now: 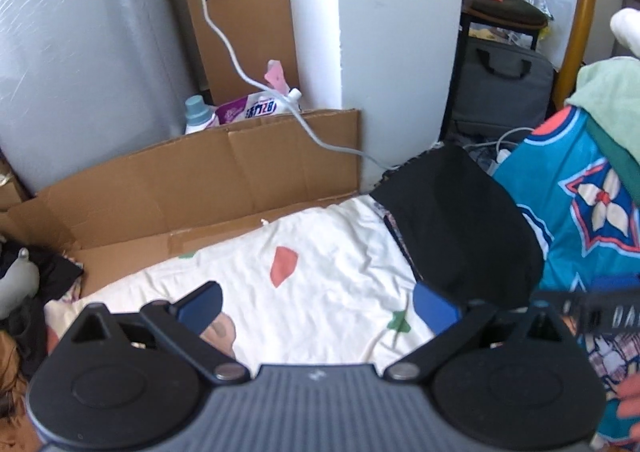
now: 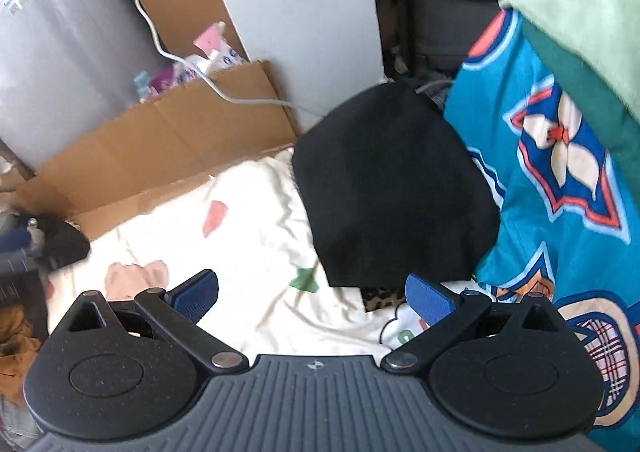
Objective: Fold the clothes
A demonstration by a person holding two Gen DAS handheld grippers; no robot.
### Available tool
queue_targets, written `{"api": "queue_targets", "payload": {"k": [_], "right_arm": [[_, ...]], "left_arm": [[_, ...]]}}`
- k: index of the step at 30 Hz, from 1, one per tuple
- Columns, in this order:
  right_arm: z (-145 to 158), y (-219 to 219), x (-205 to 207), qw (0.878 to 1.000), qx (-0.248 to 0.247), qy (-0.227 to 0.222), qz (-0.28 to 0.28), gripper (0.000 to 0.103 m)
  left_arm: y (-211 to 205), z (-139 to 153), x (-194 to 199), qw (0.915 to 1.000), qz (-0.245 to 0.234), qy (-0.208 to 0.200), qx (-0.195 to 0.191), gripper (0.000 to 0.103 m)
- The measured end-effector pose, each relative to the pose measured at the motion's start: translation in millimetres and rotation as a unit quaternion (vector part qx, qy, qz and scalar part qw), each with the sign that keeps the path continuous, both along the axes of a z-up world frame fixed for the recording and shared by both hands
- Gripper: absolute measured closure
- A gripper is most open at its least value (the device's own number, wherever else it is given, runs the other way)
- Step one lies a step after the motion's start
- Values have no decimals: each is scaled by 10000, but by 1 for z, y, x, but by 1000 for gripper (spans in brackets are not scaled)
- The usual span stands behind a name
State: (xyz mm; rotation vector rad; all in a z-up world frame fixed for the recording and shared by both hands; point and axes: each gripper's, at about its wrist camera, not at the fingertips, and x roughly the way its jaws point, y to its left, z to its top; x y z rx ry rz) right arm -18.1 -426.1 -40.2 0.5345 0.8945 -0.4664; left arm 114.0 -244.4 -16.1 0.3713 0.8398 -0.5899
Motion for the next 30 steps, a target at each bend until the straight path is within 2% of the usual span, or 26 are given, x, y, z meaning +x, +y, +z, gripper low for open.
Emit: {"api": "queue_targets", "payload": {"k": [9, 12, 14, 20, 22, 25, 30], "right_arm": [[72, 20, -8, 9993, -363, 78, -84, 0], [100, 36, -18, 9985, -537, -69, -127, 0], [113, 48, -22, 9976, -658, -193, -45, 0], [132, 56, -40, 9943, -873, -550, -250, 0], [138, 56, -48, 9928, -968, -674, -227, 0], [144, 58, -61, 9902, -1092, -835, -237, 0], [135, 64, -75, 9911, -947, -916, -175, 0]], "left_arm": [[31, 24, -14, 9992, 267, 263, -161, 0], [38, 34, -20, 9975, 477, 487, -174, 0], [38, 45, -31, 9981, 403, 395, -229, 0], [38, 80, -58, 9983, 309, 158, -465, 0], [42, 89, -64, 9980, 375, 24, -513, 0], [52, 101, -69, 9956, 550, 33, -761, 0], [71, 113, -81, 9925, 877, -217, -824, 0]]}}
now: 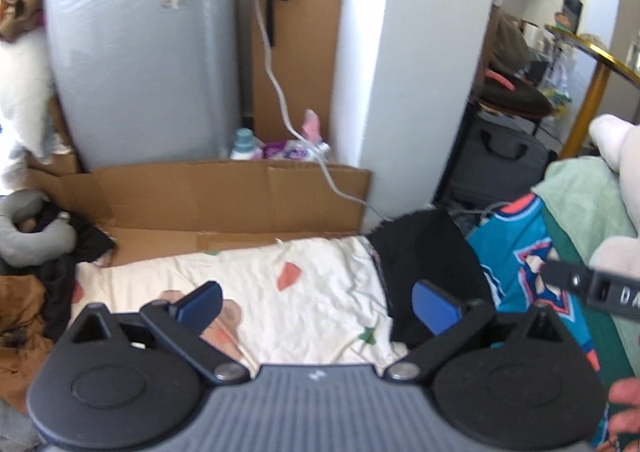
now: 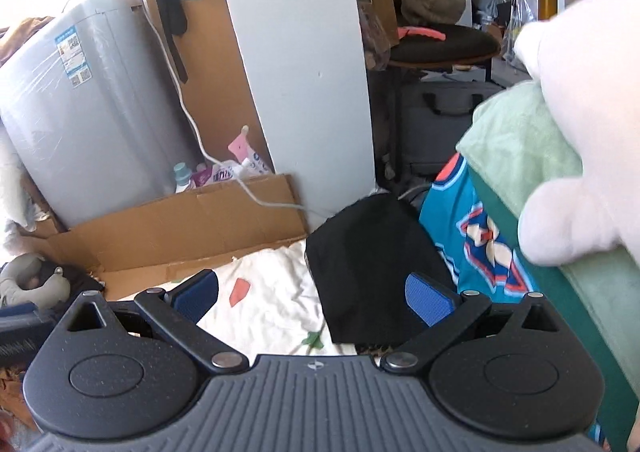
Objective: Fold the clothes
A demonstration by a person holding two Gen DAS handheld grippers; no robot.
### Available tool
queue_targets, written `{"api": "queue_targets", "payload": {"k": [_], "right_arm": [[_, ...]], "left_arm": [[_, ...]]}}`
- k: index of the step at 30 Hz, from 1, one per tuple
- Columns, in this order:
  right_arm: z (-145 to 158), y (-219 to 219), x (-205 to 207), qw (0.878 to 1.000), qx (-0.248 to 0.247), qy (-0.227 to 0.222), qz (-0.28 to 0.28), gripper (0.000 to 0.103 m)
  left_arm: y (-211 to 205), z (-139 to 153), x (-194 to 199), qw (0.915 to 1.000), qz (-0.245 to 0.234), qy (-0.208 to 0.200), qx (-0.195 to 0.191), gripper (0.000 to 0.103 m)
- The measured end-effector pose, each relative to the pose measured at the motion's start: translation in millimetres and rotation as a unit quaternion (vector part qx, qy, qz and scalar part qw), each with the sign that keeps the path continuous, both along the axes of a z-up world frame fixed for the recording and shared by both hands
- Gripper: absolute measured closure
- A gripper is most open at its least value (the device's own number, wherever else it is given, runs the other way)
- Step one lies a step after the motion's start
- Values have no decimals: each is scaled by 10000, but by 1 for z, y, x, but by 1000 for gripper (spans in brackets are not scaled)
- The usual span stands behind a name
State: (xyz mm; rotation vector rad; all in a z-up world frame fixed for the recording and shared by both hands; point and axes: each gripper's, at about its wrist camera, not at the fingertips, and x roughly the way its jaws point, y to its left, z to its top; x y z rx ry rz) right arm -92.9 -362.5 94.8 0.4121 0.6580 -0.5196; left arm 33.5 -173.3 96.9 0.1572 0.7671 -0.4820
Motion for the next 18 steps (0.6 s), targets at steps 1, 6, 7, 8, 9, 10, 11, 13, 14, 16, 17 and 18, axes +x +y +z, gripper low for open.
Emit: {"api": "queue_targets", "payload": {"k": [1, 6, 7, 8, 9, 10, 11, 13, 14, 16, 17, 18], "right_arm": [[-1, 2, -2, 10000, -20, -6, 81, 0], [8, 15, -7, 9973, -370, -133, 622, 0], [9, 17, -6, 9966, -417, -140, 690, 0], [10, 20, -5, 9958, -460, -140, 774, 0], [11, 22, -4, 9953, -444, -151, 851, 0], [11, 24, -2, 9948, -402, -167, 926, 0], [13, 26, 0, 9942, -381, -196, 990, 0], [17, 32, 3, 9929, -415, -263, 1085, 0], [18, 35, 4, 9925, -480, -256, 1096, 0], [16, 42, 5, 9922, -533, -186, 1113, 0], [15, 44, 3, 9927, -424, -153, 1119, 0], [14, 45, 0, 9929, -296, -178, 1136, 0]], "left_arm": [[4, 0, -3, 10000, 68, -18, 28, 0], [25, -5, -16, 9991, 402, 107, 104, 0], [30, -5, -19, 9988, 471, 102, 119, 0], [34, -5, -22, 9983, 556, 77, 143, 0], [39, -5, -25, 9978, 642, 56, 164, 0], [43, -4, -26, 9971, 732, 56, 174, 0], [47, -3, -28, 9964, 824, 60, 182, 0], [55, 0, -30, 9952, 959, 89, 144, 0], [59, 2, -31, 9948, 1003, 97, 114, 0], [65, 4, -32, 9943, 1054, 100, 107, 0], [68, 4, -32, 9941, 1070, 79, 138, 0], [71, 5, -33, 9939, 1087, 51, 165, 0]]}}
